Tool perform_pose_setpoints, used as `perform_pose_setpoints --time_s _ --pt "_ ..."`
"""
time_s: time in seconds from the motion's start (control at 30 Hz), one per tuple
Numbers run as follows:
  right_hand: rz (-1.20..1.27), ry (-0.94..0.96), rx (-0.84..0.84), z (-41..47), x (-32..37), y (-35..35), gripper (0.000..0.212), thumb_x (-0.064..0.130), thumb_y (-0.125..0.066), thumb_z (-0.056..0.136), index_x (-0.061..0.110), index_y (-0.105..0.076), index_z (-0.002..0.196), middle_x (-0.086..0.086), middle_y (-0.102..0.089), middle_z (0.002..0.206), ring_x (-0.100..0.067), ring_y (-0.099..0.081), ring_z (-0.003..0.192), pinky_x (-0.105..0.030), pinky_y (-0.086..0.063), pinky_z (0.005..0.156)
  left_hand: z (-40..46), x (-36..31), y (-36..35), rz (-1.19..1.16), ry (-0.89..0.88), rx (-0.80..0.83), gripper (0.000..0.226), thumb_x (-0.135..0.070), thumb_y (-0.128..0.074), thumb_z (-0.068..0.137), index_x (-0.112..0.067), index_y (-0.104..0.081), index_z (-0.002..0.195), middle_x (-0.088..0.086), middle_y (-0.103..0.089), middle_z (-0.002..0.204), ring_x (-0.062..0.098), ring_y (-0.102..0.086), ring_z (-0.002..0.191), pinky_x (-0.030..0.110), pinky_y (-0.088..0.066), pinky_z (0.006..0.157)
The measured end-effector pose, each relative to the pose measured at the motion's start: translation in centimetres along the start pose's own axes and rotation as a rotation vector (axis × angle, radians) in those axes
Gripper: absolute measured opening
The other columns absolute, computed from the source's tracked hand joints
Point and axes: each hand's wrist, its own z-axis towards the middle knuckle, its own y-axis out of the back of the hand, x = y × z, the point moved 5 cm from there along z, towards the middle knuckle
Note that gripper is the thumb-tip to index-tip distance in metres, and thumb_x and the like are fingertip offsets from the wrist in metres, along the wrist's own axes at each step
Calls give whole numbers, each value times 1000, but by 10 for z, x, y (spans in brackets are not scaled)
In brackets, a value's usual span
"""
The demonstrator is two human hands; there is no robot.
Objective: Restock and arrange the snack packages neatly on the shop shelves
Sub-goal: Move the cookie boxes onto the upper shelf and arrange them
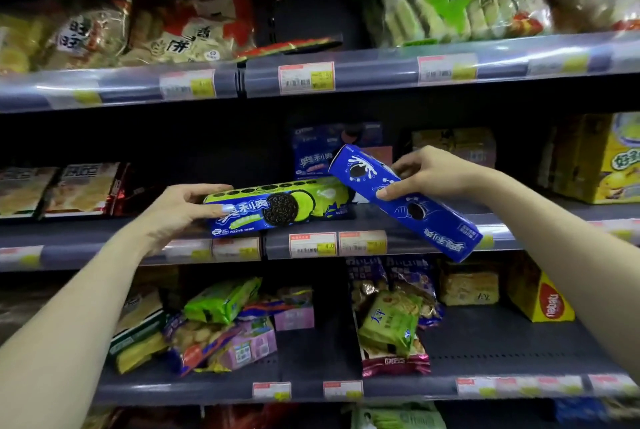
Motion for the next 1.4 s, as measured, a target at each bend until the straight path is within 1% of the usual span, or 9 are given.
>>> perform_pose_setpoints --time_s 0.17,0.4,0.6,0.9,1.0,1.17,1.23,1.3,1.4 --pt "24 38 -35 14 18 -8 41 49 -78 68 19 -68 94 2 -75 86 -13 -72 76 -33 -55 80 10 -2 -3 61 -26 9 46 -12 -74 75 -26 -65 118 12 -68 114 26 -65 107 49 -53 91" --pt "235 66 -72 28 25 -1 42 42 -78 72 13 -65 99 -1 -76 84 -16 -73 76 -28 -55 71 16 0 6 68 -2 -14 44 -7 -72 78 -27 -63 117 11 -69 109 23 -68 99 39 -58 82" --pt "520 18 -29 44 21 0 32 36 -75 75 11 -67 92 -8 -75 89 -19 -70 80 -38 -51 90 29 -3 7 73 20 4 42 -4 -72 78 -25 -65 115 10 -70 109 24 -68 100 37 -56 81" --pt "783 -126 -81 77 2 -14 54 41 -75 75 7 -58 114 -5 -74 77 -14 -70 63 -29 -53 67 42 5 -4 92 33 59 37 -6 -71 80 -25 -65 112 8 -70 110 21 -68 99 33 -57 78" --pt "892 -147 -104 84 -1 -22 49 39 -73 76 10 -58 112 -7 -73 84 -16 -70 66 -29 -54 66 46 7 -3 149 38 96 42 -8 -72 80 -20 -63 119 6 -69 111 17 -68 98 26 -56 72" --pt "1051 -134 -178 88 -4 -27 26 35 -66 84 12 -67 96 -5 -74 83 -17 -69 71 -32 -57 74 54 12 0 257 20 147 43 -12 -73 81 -21 -62 121 2 -67 113 15 -64 104 26 -52 77" --pt "1124 -149 -238 87 -6 -30 29 34 -66 85 11 -65 103 -9 -74 92 -21 -71 82 -36 -57 79 58 8 0 300 1 177 43 -13 -74 80 -21 -62 121 2 -67 113 14 -63 105 25 -51 80" --pt "1214 -185 -307 82 -7 -34 26 34 -65 86 10 -64 95 -11 -70 79 -22 -68 75 -37 -56 80 62 2 -3 338 -36 217 43 -14 -75 79 -20 -62 120 2 -66 114 14 -62 107 25 -50 88" --pt "1362 -205 -415 73 -4 -43 35 31 -60 91 14 -46 65 -2 -43 41 -13 -46 38 -30 -52 56 69 -13 -13 369 -158 231 52 -22 -77 77 -17 -59 126 3 -61 125 14 -57 116 25 -44 99"
